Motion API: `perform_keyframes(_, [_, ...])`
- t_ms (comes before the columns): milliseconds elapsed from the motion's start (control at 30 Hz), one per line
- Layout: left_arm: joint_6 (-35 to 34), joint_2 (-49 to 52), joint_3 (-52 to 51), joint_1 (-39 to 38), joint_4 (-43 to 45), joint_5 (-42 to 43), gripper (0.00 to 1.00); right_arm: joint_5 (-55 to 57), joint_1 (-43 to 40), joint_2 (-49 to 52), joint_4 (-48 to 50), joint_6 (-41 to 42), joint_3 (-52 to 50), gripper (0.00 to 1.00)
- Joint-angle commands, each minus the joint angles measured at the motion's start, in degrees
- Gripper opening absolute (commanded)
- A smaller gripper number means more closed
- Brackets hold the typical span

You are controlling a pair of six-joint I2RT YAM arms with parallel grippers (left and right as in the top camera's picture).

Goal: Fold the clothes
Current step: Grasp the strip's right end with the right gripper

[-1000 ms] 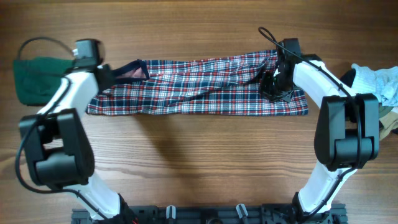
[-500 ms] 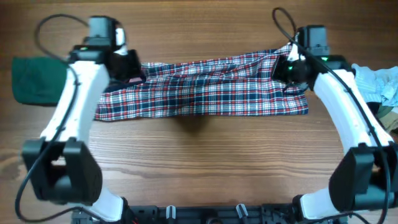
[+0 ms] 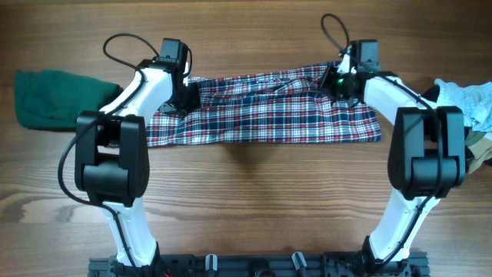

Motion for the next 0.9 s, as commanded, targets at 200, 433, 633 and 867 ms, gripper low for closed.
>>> perform_keyframes(200, [-0.5,1.9,-0.5,6.8,-2.2,-0.9,0.04,0.5,-14.3,-1.1,-6.5,-9.5,0.0,0.05])
perform_keyframes(433, [-0.6,-7.0,0.7,4.0,-3.7,3.6,0.19,-6.1,-14.7,-25.7,-17.8,-17.0,0.1,0.75])
perform_keyframes(633, [-0.7,-9.0,0.6,-1.6,-5.4,8.0,0.41,-5.9,-15.7,-22.4,-26.3,-21.0,0.0,0.86])
perform_keyframes(867, [-0.8,-9.0,0.7,-5.2,-7.0,8.4,0.42,-12.8,-19.8,-9.8,-32.0,-26.0,0.0,0.82])
